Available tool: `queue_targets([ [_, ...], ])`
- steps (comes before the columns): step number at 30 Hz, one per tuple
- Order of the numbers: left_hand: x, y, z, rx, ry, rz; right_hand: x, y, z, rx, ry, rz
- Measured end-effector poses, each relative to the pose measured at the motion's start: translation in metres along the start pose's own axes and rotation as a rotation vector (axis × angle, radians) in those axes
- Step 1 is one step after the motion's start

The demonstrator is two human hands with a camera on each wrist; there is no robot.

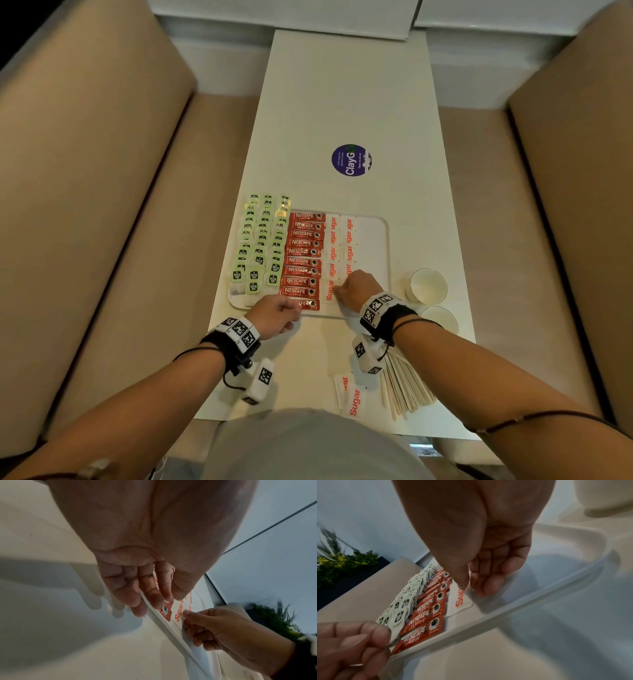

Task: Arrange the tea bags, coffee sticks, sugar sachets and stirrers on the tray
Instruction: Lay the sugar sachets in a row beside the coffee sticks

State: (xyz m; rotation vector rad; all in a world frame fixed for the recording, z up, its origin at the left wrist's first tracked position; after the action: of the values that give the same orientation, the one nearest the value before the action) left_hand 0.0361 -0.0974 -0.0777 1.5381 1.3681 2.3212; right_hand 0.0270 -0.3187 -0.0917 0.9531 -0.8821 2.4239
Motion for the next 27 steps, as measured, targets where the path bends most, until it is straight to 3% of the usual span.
queue_targets([
  [4,-0.003,0.001,-0.004,-0.15,-0.015,-0.038,0.01,-0.005,0.0,0.015,-0.006,0.077],
  [10,-0.009,-0.006,-0.03,-0.37,-0.119,-0.072,0.056,0.006,-0.017,0.169,-0.15,0.254],
  [19,-0.008,-0.007,-0.091,-0.657,-0.271,-0.119,0.101,0.064,-0.063,0.281,-0.224,0.193],
  [27,-0.001,-0.003,-0.135,-0.924,-0.362,-0.198,0.117,0.079,-0.091,0.392,-0.233,0.19],
])
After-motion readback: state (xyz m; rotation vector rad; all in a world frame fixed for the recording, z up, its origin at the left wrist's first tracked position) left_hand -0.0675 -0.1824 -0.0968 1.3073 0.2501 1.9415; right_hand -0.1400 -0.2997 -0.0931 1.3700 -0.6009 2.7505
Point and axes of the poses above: each hand's wrist, its own x-axis away from the middle knuckle, its own z-axis out of the back of the hand, y = z × x, the point moved 6 cm from there along -x, towards the middle knuckle, and after that the axes turned 10 degrees about -y, right-handed, at the moved point
